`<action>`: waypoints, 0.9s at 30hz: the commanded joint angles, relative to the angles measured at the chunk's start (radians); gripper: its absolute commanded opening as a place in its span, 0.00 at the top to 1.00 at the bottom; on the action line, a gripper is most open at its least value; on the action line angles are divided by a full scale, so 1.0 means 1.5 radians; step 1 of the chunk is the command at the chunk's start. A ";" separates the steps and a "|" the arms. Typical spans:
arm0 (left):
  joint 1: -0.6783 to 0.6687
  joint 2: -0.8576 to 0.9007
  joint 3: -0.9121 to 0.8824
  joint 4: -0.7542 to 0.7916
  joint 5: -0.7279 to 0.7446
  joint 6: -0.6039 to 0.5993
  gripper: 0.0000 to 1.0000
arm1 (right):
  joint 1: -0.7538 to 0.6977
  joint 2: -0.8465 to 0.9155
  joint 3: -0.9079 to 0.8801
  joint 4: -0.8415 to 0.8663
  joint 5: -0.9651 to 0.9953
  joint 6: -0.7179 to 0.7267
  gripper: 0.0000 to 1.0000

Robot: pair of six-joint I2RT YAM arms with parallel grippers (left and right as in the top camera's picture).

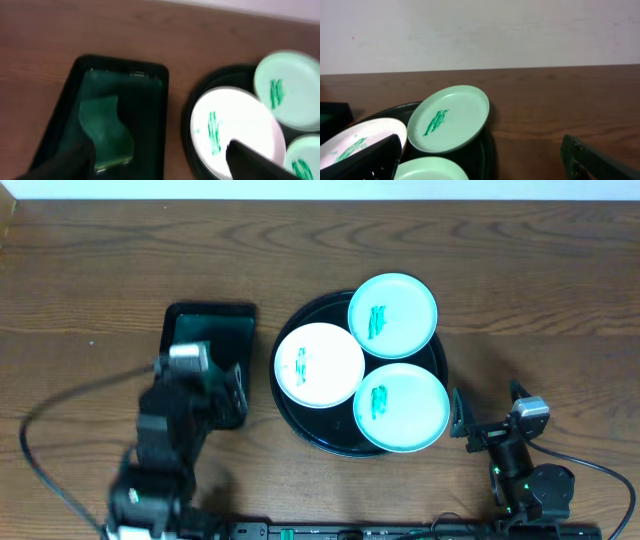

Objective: Clean dirty plates on tray and stack at the side
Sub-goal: 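Move the left gripper over the green sponge in the black tray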

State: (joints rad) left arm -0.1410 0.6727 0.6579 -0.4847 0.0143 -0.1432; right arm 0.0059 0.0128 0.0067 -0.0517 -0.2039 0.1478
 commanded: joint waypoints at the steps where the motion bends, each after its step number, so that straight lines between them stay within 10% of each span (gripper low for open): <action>1: 0.002 0.187 0.206 -0.121 -0.016 0.011 0.16 | 0.007 -0.004 -0.001 -0.004 0.003 -0.010 0.01; 9: 0.002 0.440 0.490 -0.416 -0.015 0.007 0.16 | 0.007 -0.004 -0.001 -0.004 0.003 -0.010 0.01; 22: 0.002 0.469 0.495 -0.479 -0.015 0.007 0.16 | 0.007 -0.004 -0.001 -0.003 -0.002 -0.008 0.01; 27: 0.002 0.469 0.495 -0.479 -0.015 0.007 0.16 | 0.007 -0.004 0.000 0.041 -0.260 0.089 0.01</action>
State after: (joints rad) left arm -0.1402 1.3792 1.3788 -1.1988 0.0002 -0.1337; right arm 0.0059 0.0124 0.0067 -0.0078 -0.3202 0.1905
